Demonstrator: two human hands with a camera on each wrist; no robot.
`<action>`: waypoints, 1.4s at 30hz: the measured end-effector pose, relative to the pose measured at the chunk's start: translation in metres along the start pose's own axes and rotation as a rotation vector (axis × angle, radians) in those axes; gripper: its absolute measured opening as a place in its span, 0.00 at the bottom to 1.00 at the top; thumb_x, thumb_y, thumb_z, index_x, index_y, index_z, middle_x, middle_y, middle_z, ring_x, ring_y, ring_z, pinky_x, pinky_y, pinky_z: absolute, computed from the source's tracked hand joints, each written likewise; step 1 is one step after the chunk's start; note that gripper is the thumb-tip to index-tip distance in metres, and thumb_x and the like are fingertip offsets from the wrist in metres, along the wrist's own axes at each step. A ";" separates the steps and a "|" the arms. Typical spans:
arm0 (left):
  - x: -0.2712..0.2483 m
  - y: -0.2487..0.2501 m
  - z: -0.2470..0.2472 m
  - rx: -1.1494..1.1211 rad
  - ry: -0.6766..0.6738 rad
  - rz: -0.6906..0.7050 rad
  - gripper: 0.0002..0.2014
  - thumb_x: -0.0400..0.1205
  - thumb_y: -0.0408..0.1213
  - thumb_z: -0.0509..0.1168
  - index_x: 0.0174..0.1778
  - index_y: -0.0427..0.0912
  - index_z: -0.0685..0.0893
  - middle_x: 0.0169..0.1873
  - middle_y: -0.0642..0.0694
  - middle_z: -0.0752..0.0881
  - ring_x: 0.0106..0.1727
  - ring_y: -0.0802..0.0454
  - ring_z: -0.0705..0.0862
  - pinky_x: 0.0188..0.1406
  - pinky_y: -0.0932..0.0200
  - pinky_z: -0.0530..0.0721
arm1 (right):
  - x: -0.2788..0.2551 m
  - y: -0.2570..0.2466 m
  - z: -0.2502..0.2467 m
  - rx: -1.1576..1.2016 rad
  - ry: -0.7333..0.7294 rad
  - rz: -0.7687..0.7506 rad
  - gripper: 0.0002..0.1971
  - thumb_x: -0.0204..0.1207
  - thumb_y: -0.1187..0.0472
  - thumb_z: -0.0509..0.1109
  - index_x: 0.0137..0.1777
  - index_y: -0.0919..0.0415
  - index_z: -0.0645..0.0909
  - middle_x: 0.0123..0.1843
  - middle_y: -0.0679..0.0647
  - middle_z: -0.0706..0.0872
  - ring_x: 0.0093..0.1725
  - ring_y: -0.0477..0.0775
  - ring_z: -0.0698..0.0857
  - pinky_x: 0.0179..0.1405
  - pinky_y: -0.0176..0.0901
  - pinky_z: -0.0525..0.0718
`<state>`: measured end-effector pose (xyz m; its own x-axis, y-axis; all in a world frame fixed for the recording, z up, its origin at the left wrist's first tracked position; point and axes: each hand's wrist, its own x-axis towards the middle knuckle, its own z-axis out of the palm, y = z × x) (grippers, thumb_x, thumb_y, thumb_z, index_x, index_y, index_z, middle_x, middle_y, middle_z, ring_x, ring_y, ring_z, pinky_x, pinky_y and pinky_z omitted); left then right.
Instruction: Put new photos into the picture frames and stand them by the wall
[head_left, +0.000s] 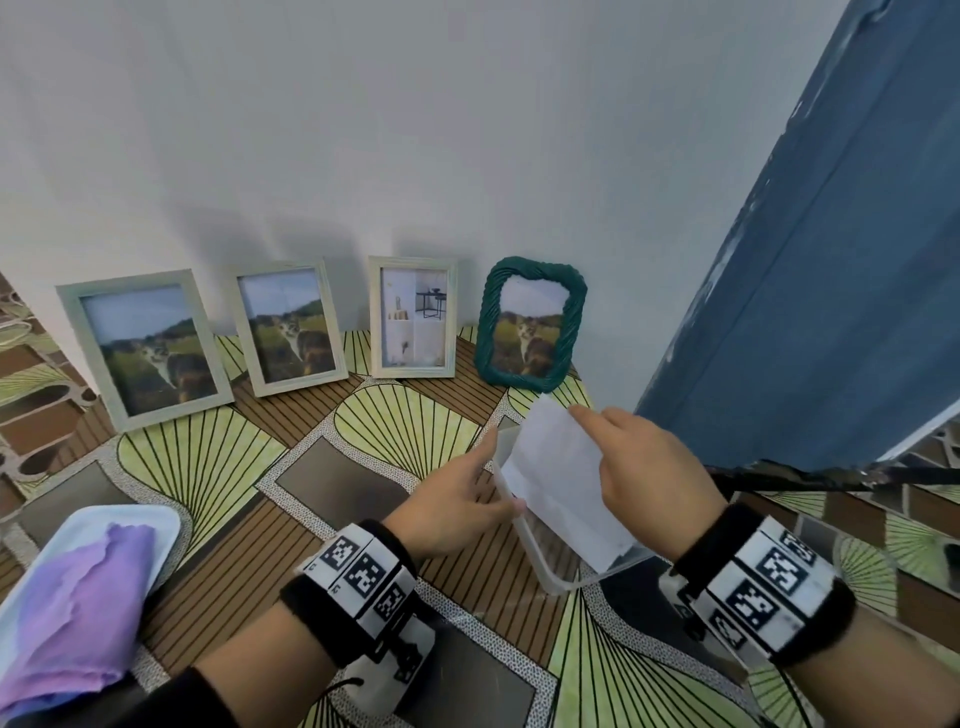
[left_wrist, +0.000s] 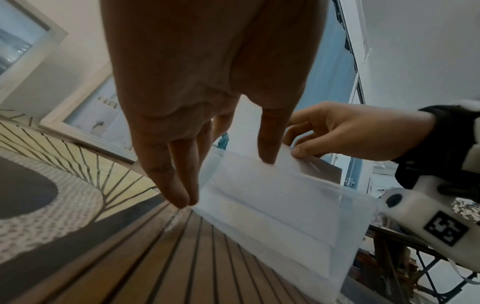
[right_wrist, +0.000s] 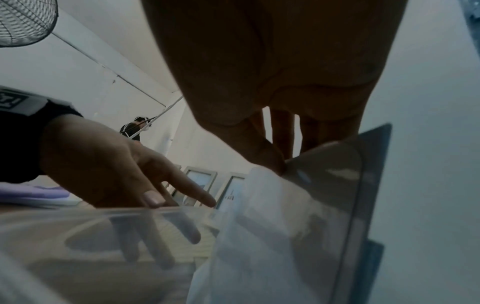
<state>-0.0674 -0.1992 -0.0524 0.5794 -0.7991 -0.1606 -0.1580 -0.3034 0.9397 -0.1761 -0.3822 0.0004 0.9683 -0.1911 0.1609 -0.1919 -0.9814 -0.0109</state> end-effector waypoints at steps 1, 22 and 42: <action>0.000 -0.001 0.001 -0.024 -0.012 -0.007 0.44 0.80 0.35 0.72 0.87 0.51 0.52 0.69 0.71 0.71 0.63 0.74 0.79 0.58 0.74 0.80 | 0.001 0.001 0.003 -0.001 -0.017 0.004 0.29 0.75 0.72 0.60 0.76 0.53 0.68 0.50 0.52 0.78 0.39 0.55 0.75 0.32 0.46 0.74; -0.005 -0.007 -0.002 0.166 0.068 -0.103 0.46 0.78 0.55 0.73 0.85 0.65 0.49 0.70 0.50 0.81 0.69 0.53 0.80 0.74 0.45 0.77 | 0.005 -0.017 0.023 -0.175 -0.170 0.053 0.27 0.76 0.59 0.66 0.76 0.57 0.66 0.64 0.55 0.69 0.60 0.58 0.72 0.51 0.51 0.80; -0.003 -0.011 -0.003 0.233 0.157 -0.073 0.42 0.76 0.58 0.73 0.84 0.65 0.57 0.54 0.57 0.82 0.53 0.59 0.82 0.63 0.56 0.82 | 0.010 -0.016 0.028 0.027 -0.106 0.160 0.23 0.77 0.63 0.69 0.71 0.57 0.70 0.64 0.56 0.70 0.61 0.57 0.76 0.57 0.51 0.82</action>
<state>-0.0648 -0.1919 -0.0615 0.7101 -0.6859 -0.1591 -0.2804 -0.4828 0.8296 -0.1589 -0.3692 -0.0255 0.9376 -0.3441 0.0500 -0.3414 -0.9383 -0.0546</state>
